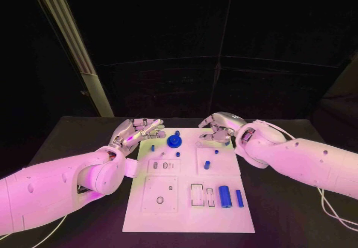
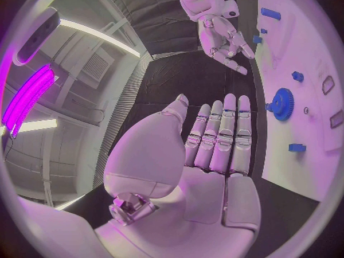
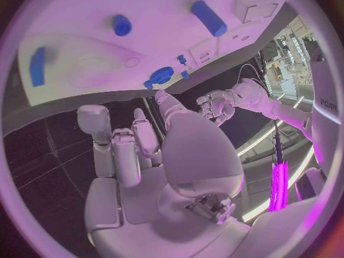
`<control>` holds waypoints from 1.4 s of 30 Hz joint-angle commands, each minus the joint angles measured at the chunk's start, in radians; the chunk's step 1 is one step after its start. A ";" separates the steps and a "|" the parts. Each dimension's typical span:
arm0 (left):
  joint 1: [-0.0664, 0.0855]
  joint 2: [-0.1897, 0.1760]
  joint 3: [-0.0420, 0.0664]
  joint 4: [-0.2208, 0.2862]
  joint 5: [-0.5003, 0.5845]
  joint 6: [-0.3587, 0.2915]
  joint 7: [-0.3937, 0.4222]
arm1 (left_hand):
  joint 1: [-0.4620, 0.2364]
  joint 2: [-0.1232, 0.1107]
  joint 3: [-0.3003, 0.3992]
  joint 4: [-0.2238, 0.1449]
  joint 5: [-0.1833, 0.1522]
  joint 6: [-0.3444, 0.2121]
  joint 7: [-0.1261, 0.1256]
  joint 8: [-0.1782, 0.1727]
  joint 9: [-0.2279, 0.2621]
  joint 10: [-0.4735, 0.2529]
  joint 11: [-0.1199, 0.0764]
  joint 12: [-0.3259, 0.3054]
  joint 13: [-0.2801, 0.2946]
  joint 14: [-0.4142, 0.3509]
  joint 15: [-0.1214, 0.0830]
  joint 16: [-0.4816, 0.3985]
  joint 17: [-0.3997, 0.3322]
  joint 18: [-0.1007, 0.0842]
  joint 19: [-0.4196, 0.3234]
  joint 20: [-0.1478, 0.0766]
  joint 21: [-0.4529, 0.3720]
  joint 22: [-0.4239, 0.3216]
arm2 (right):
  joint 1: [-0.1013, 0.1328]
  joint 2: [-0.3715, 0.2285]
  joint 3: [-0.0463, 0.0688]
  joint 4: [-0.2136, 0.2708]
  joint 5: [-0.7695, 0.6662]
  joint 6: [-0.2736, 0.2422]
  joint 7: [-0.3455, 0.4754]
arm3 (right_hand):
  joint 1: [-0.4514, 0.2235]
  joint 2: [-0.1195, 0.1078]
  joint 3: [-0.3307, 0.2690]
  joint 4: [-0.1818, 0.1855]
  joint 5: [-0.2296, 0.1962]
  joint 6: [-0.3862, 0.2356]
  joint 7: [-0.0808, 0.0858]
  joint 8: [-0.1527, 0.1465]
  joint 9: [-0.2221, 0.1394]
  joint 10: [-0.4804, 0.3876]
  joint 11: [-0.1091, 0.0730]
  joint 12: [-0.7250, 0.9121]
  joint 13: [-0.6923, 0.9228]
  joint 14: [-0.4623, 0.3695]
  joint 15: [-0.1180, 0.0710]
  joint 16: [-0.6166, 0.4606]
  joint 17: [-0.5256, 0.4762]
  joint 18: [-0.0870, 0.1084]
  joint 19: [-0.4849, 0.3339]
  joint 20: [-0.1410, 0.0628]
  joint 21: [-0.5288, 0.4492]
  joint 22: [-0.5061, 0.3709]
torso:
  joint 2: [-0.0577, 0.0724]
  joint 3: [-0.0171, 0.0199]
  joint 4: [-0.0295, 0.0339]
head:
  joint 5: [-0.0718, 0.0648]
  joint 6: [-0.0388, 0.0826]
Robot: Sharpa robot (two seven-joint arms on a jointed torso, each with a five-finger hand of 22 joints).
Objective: Assemble the parts on the task board
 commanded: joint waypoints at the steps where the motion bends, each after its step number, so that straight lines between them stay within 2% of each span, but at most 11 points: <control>1: 0.001 0.000 0.000 -0.002 -0.008 0.010 0.009 | 0.001 0.012 -0.001 -0.006 0.003 0.003 0.006 -0.004 -0.001 0.000 0.005 -0.003 -0.001 0.006 0.004 -0.004 0.001 0.015 0.003 0.000 -0.005 -0.001 | 0.003 -0.050 0.000 0.000 0.191 0.021 0.129 | 0.022 -0.006 0.002 -0.018 0.002 0.013 -0.004 0.005 0.002 -0.007 -0.004 -0.005 -0.002 0.087 -0.003 -0.004 0.184 -0.012 -0.011 -0.001 -0.007 -0.002 | -0.005 0.0032 -0.0134 | -0.002 0.004; 6: 0.001 0.004 0.000 -0.007 -0.008 0.012 0.009 | 0.001 0.012 -0.001 -0.007 0.003 0.003 0.005 -0.005 -0.001 0.001 0.005 -0.004 -0.001 0.007 0.004 -0.005 0.001 0.015 0.004 0.000 -0.006 -0.002 | 0.002 -0.113 -0.001 -0.024 0.229 0.059 0.173 | 0.037 -0.020 -0.003 -0.033 -0.005 0.016 -0.005 0.005 0.002 -0.008 -0.005 -0.007 -0.004 0.088 -0.005 -0.004 0.185 -0.012 -0.011 -0.002 -0.007 -0.003 | -0.006 0.0106 -0.0203 | -0.008 0.007; 11: 0.001 0.006 0.000 -0.013 -0.008 0.013 0.008 | 0.001 0.012 -0.001 -0.007 0.003 0.003 0.005 -0.005 -0.001 0.001 0.005 -0.004 -0.001 0.007 0.004 -0.005 0.001 0.015 0.004 0.000 -0.006 -0.002 | 0.001 -0.138 -0.001 -0.048 0.240 0.078 0.194 | 0.037 -0.026 -0.008 -0.036 -0.008 0.012 -0.005 0.003 0.001 -0.010 -0.005 -0.010 -0.007 0.088 -0.005 -0.004 0.186 -0.012 -0.012 -0.003 -0.008 -0.004 | -0.005 0.0167 -0.0240 | -0.010 0.005; 13: 0.000 0.008 0.000 -0.016 -0.008 0.014 0.009 | 0.001 0.012 -0.001 -0.007 0.003 0.003 0.005 -0.005 -0.001 0.001 0.005 -0.004 -0.001 0.007 0.004 -0.005 0.001 0.015 0.004 0.000 -0.006 -0.002 | -0.002 -0.141 -0.001 -0.059 0.242 0.085 0.199 | 0.037 -0.028 -0.009 -0.037 -0.009 0.010 -0.004 0.002 0.000 -0.010 -0.004 -0.010 -0.007 0.088 -0.005 -0.004 0.186 -0.012 -0.012 -0.003 -0.008 -0.004 | -0.005 0.0147 -0.0221 | -0.015 0.005; 14: 0.000 0.008 0.000 -0.017 -0.008 0.014 0.009 | 0.001 0.012 -0.001 -0.007 0.003 0.003 0.005 -0.005 -0.001 0.001 0.005 -0.004 -0.001 0.007 0.004 -0.005 0.001 0.015 0.004 0.000 -0.006 -0.002 | -0.004 -0.141 -0.001 -0.065 0.243 0.089 0.200 | 0.038 -0.029 -0.010 -0.038 -0.010 0.009 -0.004 0.001 0.000 -0.010 -0.004 -0.010 -0.007 0.088 -0.005 -0.004 0.186 -0.012 -0.012 -0.003 -0.008 -0.004 | -0.005 0.0156 -0.0226 | -0.015 0.004; 16: 0.000 0.009 0.000 -0.018 -0.008 0.014 0.009 | 0.001 0.012 -0.001 -0.007 0.003 0.003 0.005 -0.005 -0.001 0.001 0.005 -0.004 -0.001 0.007 0.004 -0.005 0.001 0.015 0.004 0.000 -0.006 -0.002 | -0.009 -0.139 -0.001 -0.075 0.241 0.095 0.201 | 0.038 -0.029 -0.011 -0.038 -0.011 0.008 -0.004 0.001 0.000 -0.011 -0.004 -0.011 -0.009 0.088 -0.004 -0.004 0.186 -0.012 -0.012 -0.003 -0.008 -0.004 | -0.004 0.0136 -0.0210 | -0.018 0.003; 25: -0.001 0.011 0.000 -0.022 -0.008 0.016 0.008 | 0.001 0.012 -0.001 -0.007 0.003 0.003 0.005 -0.005 -0.001 0.001 0.005 -0.004 -0.001 0.007 0.004 -0.005 0.001 0.015 0.004 0.000 -0.006 -0.002 | -0.044 -0.109 -0.001 -0.114 0.216 0.115 0.199 | 0.042 -0.029 -0.012 -0.041 -0.013 0.003 -0.003 -0.001 -0.001 -0.012 -0.004 -0.013 -0.010 0.088 -0.004 -0.004 0.185 -0.012 -0.013 -0.002 -0.009 -0.006 | -0.004 0.0123 -0.0184 | -0.013 -0.002; 27: -0.001 0.012 0.000 -0.023 -0.008 0.016 0.008 | 0.001 0.012 -0.001 -0.007 0.003 0.003 0.005 -0.005 -0.001 0.001 0.005 -0.004 -0.001 0.007 0.004 -0.005 0.001 0.015 0.004 0.000 -0.006 -0.002 | -0.050 -0.101 -0.001 -0.125 0.211 0.118 0.197 | 0.043 -0.028 -0.012 -0.042 -0.014 0.002 -0.003 -0.002 -0.001 -0.012 -0.004 -0.013 -0.010 0.088 -0.004 -0.004 0.185 -0.011 -0.013 -0.002 -0.009 -0.007 | -0.004 0.0110 -0.0177 | -0.014 -0.004; 33: -0.002 0.012 0.000 -0.024 -0.008 0.016 0.008 | 0.001 0.012 -0.001 -0.007 0.003 0.003 0.005 -0.005 -0.001 0.001 0.005 -0.004 -0.001 0.007 0.004 -0.005 0.001 0.015 0.004 0.000 -0.006 -0.002 | -0.062 -0.083 -0.001 -0.149 0.194 0.114 0.195 | 0.047 -0.024 -0.010 -0.044 -0.013 0.000 -0.003 -0.002 -0.001 -0.012 -0.003 -0.013 -0.009 0.088 -0.004 -0.004 0.187 -0.012 -0.013 -0.002 -0.009 -0.006 | -0.005 0.0111 -0.0195 | -0.010 -0.006; 42: -0.002 0.014 0.000 -0.027 -0.008 0.017 0.008 | 0.001 0.012 -0.001 -0.007 0.003 0.003 0.005 -0.005 -0.001 0.001 0.005 -0.004 -0.001 0.007 0.004 -0.005 0.001 0.015 0.004 0.000 -0.006 -0.002 | -0.066 -0.060 0.000 -0.178 0.200 0.097 0.191 | 0.048 -0.014 -0.007 -0.043 -0.013 0.000 -0.002 -0.001 -0.001 -0.010 -0.003 -0.011 -0.007 0.088 -0.003 -0.003 0.188 -0.012 -0.013 -0.002 -0.008 -0.006 | -0.005 0.0115 -0.0197 | -0.010 -0.007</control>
